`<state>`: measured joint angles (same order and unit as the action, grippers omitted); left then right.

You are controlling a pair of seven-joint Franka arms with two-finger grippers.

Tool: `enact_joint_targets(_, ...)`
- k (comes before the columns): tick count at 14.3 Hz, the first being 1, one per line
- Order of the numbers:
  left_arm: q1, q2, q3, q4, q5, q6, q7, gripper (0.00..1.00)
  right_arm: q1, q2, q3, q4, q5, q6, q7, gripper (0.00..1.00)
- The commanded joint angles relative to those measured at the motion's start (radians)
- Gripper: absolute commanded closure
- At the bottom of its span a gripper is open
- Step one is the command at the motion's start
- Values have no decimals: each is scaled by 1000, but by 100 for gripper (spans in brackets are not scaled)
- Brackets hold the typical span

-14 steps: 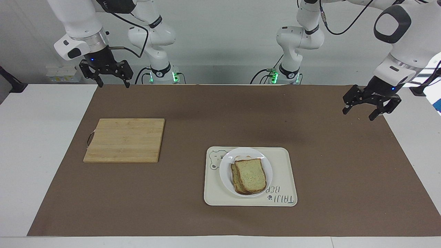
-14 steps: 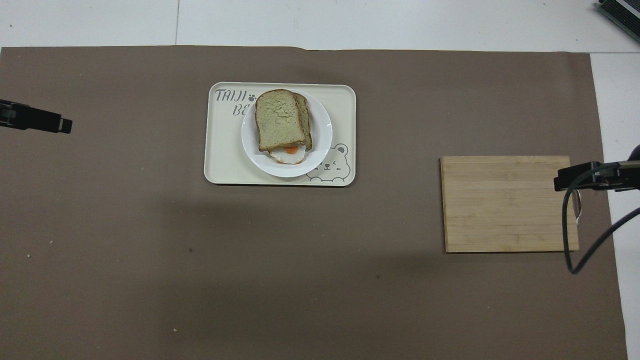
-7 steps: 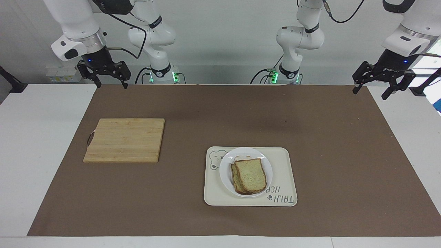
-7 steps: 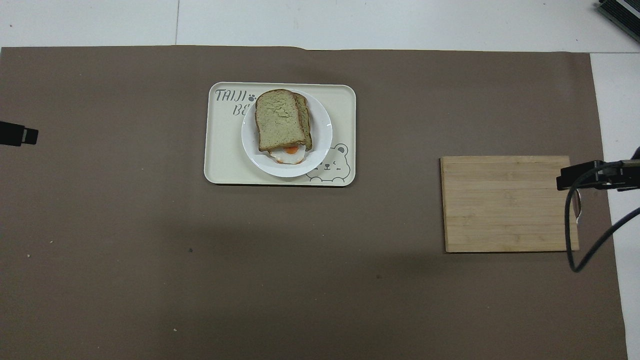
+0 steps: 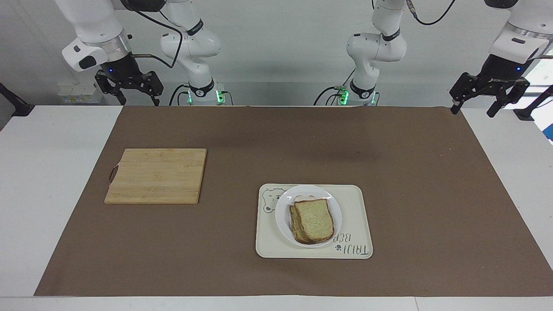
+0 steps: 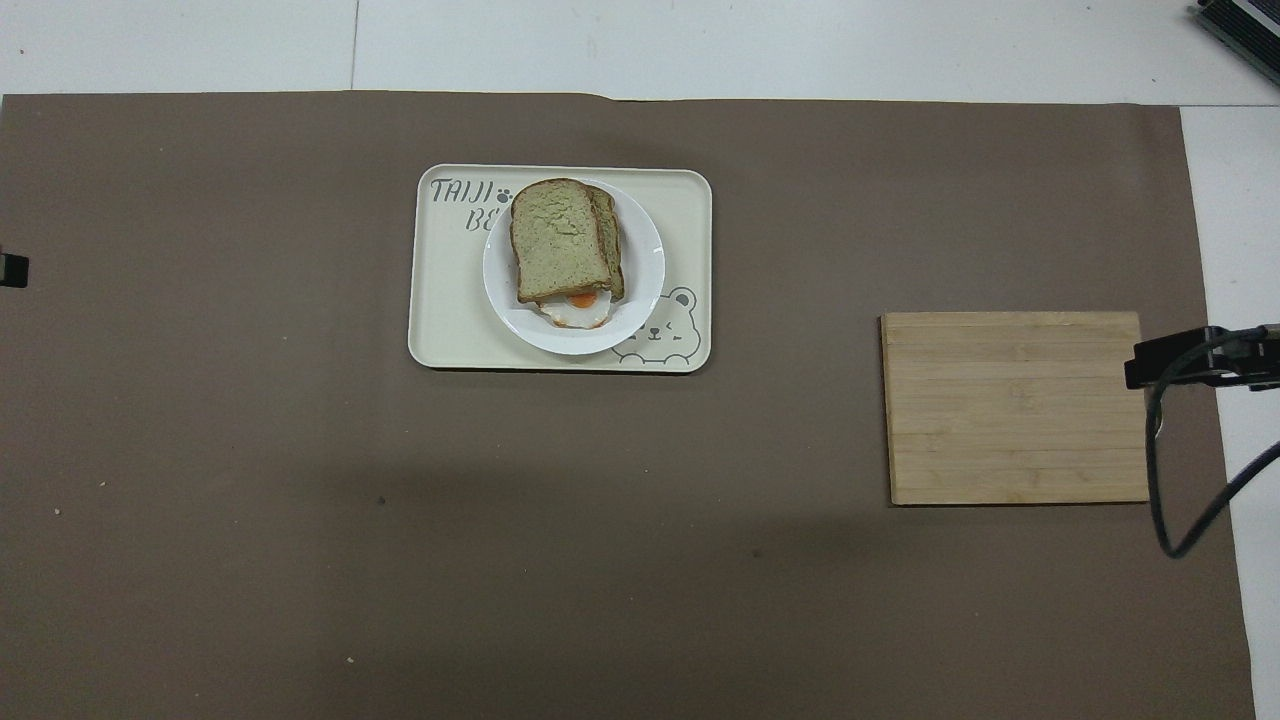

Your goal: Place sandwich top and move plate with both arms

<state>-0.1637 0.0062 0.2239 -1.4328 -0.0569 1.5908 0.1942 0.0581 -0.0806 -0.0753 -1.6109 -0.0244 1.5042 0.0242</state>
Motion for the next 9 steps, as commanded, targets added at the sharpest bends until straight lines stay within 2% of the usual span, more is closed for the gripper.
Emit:
enact_joint_targets(1,122,-17,-144,2,38,-51,-25,0,-11,10,3,8,-6,13,-26,0)
enact_joint_targets(3,190,-31,-242,0,38,-127,-24,0,-11,5,3,0,-8,13,-26,0)
enact_joint_targets(9,185,-51,-248,-8,37,-208,-24,0,-14,19,5,17,-14,16,-30,0)
